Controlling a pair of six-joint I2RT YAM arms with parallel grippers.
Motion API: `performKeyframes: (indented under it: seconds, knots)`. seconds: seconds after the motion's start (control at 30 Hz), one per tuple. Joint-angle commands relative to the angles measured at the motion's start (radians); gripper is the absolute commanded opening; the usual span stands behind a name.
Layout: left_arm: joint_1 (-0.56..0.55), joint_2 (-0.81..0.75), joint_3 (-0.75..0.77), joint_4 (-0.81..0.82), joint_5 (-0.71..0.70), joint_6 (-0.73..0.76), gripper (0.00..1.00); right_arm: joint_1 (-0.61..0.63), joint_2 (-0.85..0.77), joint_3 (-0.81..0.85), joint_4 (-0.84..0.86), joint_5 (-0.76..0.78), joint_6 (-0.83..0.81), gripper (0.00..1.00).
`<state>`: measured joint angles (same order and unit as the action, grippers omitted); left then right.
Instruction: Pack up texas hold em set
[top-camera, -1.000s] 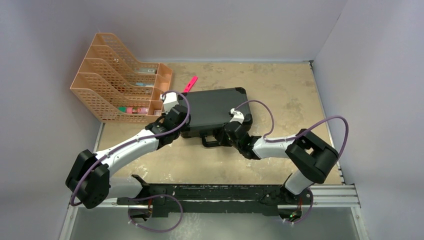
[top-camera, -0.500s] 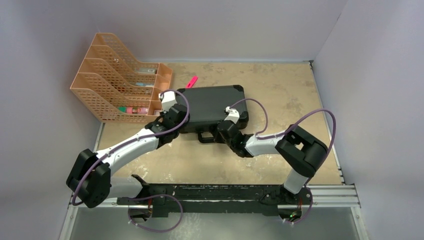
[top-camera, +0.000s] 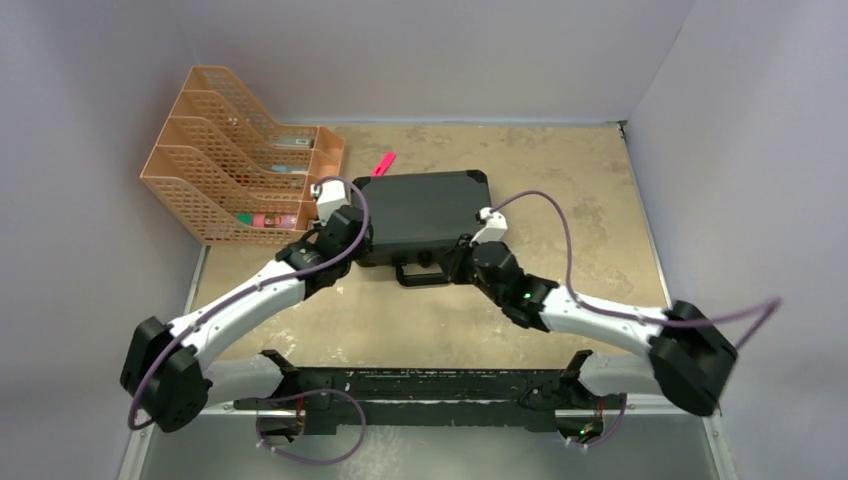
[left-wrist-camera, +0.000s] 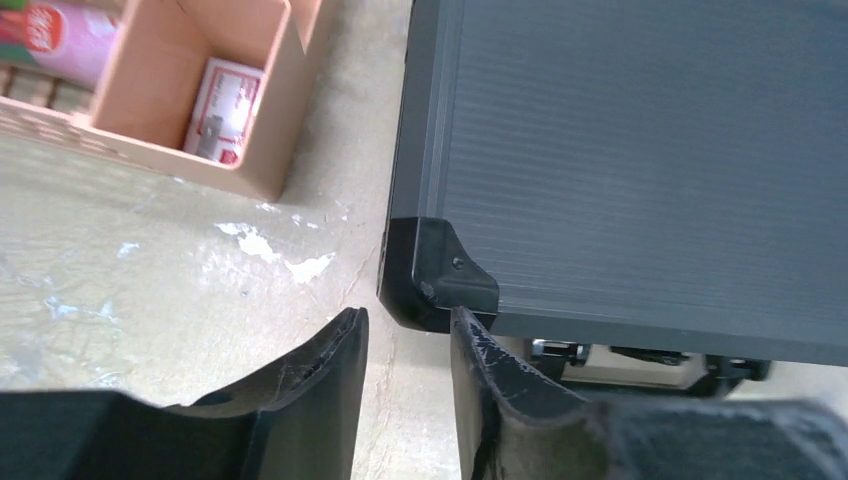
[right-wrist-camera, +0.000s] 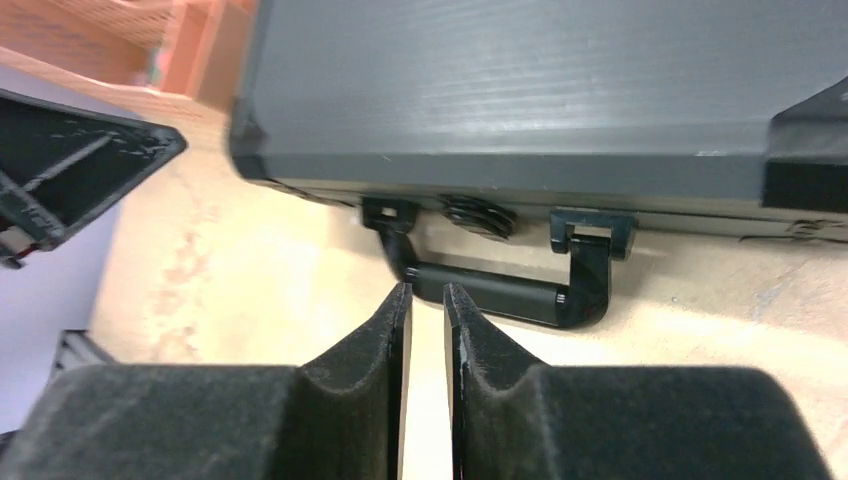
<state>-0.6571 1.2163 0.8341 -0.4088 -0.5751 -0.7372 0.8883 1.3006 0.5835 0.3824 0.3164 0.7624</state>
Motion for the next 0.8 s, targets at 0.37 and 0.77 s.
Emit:
performKeyframes:
  seconds: [0.37,0.77]
  knots:
    - [-0.003,-0.598,0.118,-0.028,-0.165,0.259,0.61,-0.002,-0.627,0.289,-0.753,0.517,-0.074,0.82]
    - [-0.003,-0.697,0.358,-0.243,-0.295,0.368,0.74,-0.002,-0.698,0.571,-0.993,0.685,-0.139,0.89]
